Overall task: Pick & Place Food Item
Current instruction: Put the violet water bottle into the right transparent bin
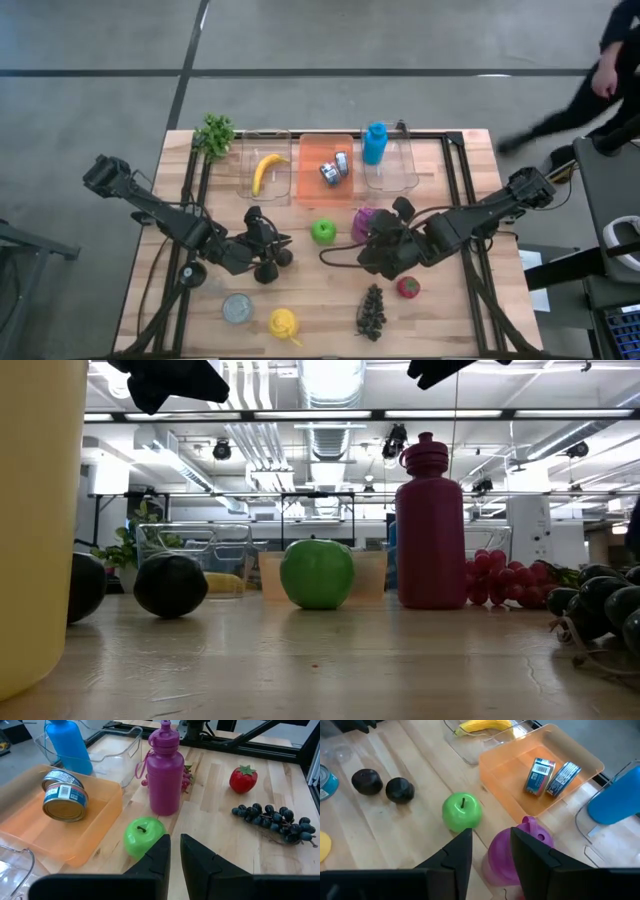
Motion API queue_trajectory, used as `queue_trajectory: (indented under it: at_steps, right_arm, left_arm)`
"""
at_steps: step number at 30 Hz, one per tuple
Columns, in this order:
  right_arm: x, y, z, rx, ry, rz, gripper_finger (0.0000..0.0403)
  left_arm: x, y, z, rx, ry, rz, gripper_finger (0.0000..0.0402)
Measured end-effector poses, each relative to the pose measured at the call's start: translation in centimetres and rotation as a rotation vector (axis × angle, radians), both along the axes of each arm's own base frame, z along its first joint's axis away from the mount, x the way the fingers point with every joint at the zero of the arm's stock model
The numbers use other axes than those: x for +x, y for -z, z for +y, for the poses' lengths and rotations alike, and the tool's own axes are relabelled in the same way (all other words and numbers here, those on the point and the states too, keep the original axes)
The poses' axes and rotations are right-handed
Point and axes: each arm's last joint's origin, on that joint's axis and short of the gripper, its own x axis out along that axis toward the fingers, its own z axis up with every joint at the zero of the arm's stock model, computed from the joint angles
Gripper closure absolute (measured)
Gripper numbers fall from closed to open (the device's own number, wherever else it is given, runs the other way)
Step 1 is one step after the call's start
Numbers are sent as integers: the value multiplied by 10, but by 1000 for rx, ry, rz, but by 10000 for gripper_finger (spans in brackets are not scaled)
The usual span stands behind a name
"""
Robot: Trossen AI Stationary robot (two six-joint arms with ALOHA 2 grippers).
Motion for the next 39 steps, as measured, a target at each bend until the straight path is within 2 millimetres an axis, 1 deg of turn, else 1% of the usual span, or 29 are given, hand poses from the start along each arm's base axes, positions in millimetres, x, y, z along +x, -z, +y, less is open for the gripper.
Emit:
queue_trajectory:
  at_steps: [8, 15, 19, 26, 39]
  right_arm:
    - [1, 4, -17, 11, 105, 31, 247]
    - [1, 8, -30, 11, 171, 56, 250]
    - [1, 10, -30, 12, 176, 58, 258]
    - [-2, 27, -32, 19, 215, 84, 271]
    - [0, 28, -31, 22, 197, 71, 286]
  left_arm:
    - [0, 0, 0, -1, 0, 0, 355]
    - [0, 0, 0, 0, 0, 0, 355]
    - [0, 0, 0, -1, 0, 0, 355]
    - [0, 0, 0, -1, 0, 0, 355]
    - [0, 0, 0, -1, 0, 0, 355]
